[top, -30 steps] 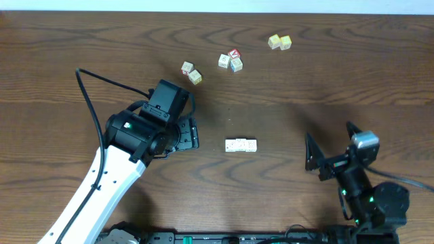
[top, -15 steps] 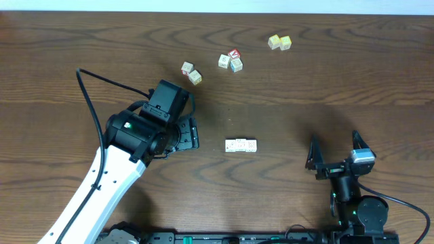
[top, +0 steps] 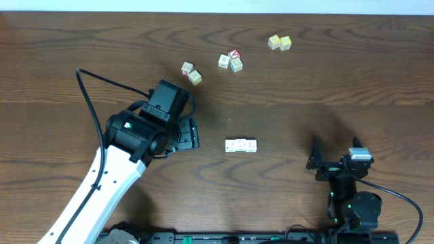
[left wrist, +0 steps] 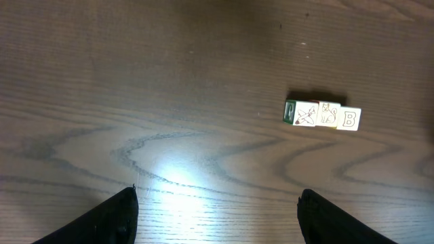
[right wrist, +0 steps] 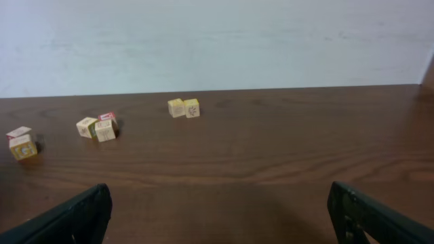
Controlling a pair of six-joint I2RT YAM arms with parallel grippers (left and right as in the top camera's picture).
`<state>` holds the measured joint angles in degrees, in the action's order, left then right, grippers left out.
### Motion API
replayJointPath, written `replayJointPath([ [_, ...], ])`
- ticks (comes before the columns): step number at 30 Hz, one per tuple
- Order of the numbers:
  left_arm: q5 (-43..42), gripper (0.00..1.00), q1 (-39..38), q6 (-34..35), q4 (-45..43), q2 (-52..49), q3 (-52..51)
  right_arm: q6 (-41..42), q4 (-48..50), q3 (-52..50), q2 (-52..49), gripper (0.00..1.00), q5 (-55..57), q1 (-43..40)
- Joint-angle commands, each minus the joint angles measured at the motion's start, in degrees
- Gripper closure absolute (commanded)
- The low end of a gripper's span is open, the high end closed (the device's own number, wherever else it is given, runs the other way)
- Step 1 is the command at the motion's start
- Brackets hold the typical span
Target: Lift 3 blocks
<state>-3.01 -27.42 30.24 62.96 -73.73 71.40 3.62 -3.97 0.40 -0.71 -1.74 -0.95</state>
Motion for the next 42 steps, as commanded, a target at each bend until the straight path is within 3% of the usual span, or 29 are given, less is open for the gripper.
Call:
replayJointPath([
  [1,0.70,0.24,0.13,0.33,0.20,0.00,0.79,-0.50,-0.31,-0.09,0.35,0.01,0.68,-0.31],
  [21,1.18,0.24,0.15,-0.83,0.85,0.04,0.79,-0.50,-0.31,-0.09,0.33,0.01,0.66,-0.31],
  [26,1.07,0.25,0.87,-4.85,-5.18,4.11,-1.64,-0.50,-0.31,-0.09,0.33,0.01,0.66,-0.31],
  [34,-11.74,0.24,9.60,-23.08,-28.26,20.81,-22.38,-0.50,-0.31,-0.09,0.33,0.01,0.66,-0.31],
  [42,-13.00,0.24,24.92,-23.67,-38.77,47.84,-43.93,-0.50,-0.31,-0.09,0.33,0.01,0.66,-0.31],
])
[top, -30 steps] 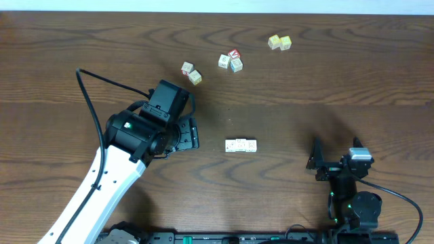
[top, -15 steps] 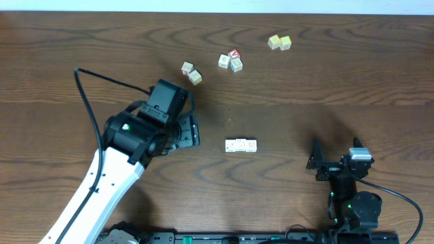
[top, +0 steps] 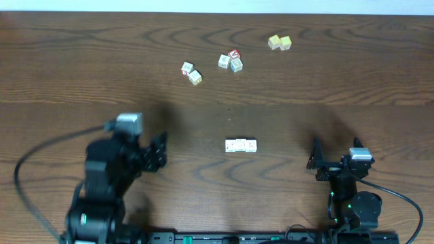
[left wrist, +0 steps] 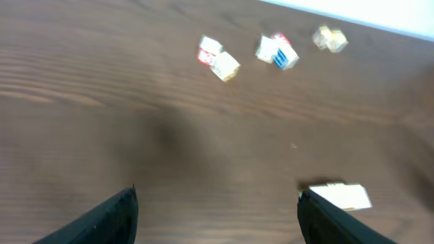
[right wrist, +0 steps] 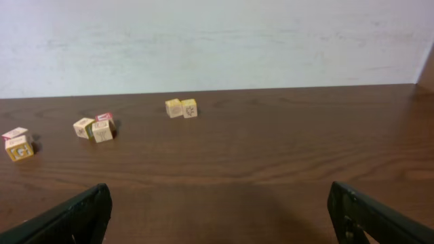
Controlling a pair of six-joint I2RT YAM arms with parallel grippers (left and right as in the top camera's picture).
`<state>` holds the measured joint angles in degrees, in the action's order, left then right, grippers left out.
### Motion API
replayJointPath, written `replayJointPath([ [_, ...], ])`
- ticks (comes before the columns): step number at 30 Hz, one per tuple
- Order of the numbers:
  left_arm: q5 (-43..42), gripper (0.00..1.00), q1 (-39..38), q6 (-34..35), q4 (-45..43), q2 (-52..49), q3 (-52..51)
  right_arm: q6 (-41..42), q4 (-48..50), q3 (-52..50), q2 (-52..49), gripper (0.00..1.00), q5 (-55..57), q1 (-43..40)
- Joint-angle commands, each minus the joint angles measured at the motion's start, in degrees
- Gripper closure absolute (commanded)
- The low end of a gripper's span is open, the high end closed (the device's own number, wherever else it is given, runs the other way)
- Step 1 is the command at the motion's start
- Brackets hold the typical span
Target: Lift 3 blocks
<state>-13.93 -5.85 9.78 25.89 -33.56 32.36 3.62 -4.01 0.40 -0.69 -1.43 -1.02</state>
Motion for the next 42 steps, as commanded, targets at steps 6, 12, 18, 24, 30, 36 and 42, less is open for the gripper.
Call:
replayJointPath([
  [6,-1.31,0.24,5.18,-5.33,-11.56,22.77,-16.35,-0.50,-0.26,-0.09,0.31,0.01,0.35,-0.24],
  [12,-0.85,0.25,5.18,-5.29,-21.40,28.85,-25.00,-0.50,-0.26,-0.09,0.31,0.01,0.35,-0.24],
  [18,1.22,0.24,5.20,-5.27,-29.05,30.67,-29.73,-0.50,-0.26,-0.09,0.31,0.01,0.35,-0.24],
  [24,1.55,0.24,6.34,-4.92,-28.98,33.62,-32.17,-0.50,-0.26,-0.09,0.31,0.01,0.35,-0.24],
  [30,1.88,0.24,8.09,-4.83,-27.02,33.48,-32.13,-0.50,-0.26,-0.09,0.31,0.01,0.35,-0.24],
  [36,3.06,0.24,8.02,-4.87,-22.69,33.48,-32.13,-0.50,-0.26,-0.09,0.31,0.01,0.35,-0.24],
  [42,2.99,0.24,8.02,-6.91,-22.51,33.48,-32.13,-0.50,-0.26,-0.09,0.31,0.01,0.35,-0.24],
])
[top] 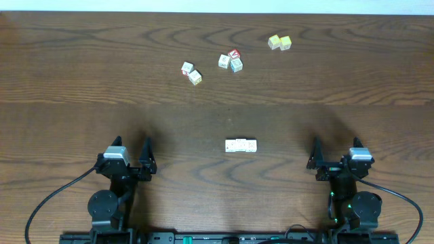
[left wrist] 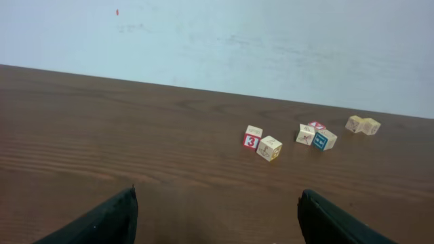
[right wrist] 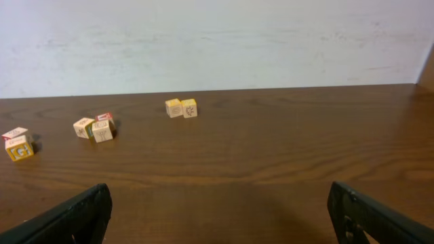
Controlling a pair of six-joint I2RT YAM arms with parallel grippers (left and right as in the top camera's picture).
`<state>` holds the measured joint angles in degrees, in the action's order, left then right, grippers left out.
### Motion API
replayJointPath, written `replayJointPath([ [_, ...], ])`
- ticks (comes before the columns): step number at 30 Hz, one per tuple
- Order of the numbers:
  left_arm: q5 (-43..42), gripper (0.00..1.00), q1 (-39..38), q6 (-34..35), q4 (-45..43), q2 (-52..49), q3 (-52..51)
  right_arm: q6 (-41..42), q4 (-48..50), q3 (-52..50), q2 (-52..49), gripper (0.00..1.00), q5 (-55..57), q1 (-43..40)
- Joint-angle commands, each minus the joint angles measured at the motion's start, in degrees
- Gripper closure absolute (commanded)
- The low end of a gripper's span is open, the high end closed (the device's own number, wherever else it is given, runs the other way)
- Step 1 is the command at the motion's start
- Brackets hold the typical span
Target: Lift 3 blocks
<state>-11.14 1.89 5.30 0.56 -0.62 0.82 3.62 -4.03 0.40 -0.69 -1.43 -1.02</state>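
Note:
A row of three pale blocks (top: 241, 145) lies flat on the table's middle, touching side by side; neither wrist view shows it. My left gripper (top: 127, 162) rests open at the near left, its dark fingers (left wrist: 108, 220) wide apart with nothing between them. At the near right my right gripper (top: 334, 161) also stands open and empty, fingers (right wrist: 369, 217) spread.
Loose blocks lie toward the far edge: a pair (top: 191, 72) at left, a cluster of three (top: 230, 61) in the middle, a yellow pair (top: 279, 43) at right. A white wall (left wrist: 217, 47) rises behind the wooden table (top: 352, 88).
My left arm has drawn back from the near left-centre to its folded rest pose at the near left edge, and its camera now looks level across the table. The blocks and right arm are unchanged.
My left arm first reached out over the table, open, just left of the row of three blocks. Then it was pulled back toward the near left. Now it sits folded at the front edge. The row of three has stayed in the same spot throughout.

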Motion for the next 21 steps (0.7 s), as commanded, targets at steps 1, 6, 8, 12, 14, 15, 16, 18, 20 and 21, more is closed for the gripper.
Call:
replayJointPath([
  [1,0.20,0.24,0.28,-3.32,2.82,0.55,-0.59,-0.50,-0.24,-0.09,0.31,0.01,0.35,-0.24],
  [6,0.20,0.24,0.28,-5.53,2.82,0.55,-0.59,-0.50,-0.24,-0.09,0.31,0.01,0.35,-0.24],
  [8,0.24,0.24,0.28,-5.75,2.82,0.55,-0.59,-0.50,-0.24,-0.09,0.31,0.01,0.35,-0.24],
  [12,0.20,0.24,0.28,-5.66,2.64,0.55,-0.59,-0.50,-0.24,-0.09,0.31,0.01,0.35,-0.24],
  [14,0.22,0.24,0.28,-5.68,2.60,0.55,-0.59,-0.50,-0.24,-0.09,0.31,0.01,0.35,-0.24],
  [15,0.22,0.24,0.28,-5.68,2.60,0.52,-0.59,-0.50,-0.24,-0.09,0.31,0.01,0.35,-0.24],
  [16,0.22,0.24,0.28,-5.68,2.60,0.50,-0.59,-0.50,-0.24,-0.09,0.31,0.01,0.35,-0.24],
  [18,0.22,0.24,0.28,-5.68,2.60,0.39,-0.59,-0.50,-0.24,-0.09,0.31,0.01,0.35,-0.24],
  [20,0.22,0.24,0.28,-5.68,2.60,0.39,-0.59,-0.50,-0.24,-0.09,0.31,0.01,0.35,-0.24],
  [21,0.22,0.24,0.28,-5.68,2.60,0.39,-0.59,-0.50,-0.24,-0.09,0.31,0.01,0.35,-0.24],
])
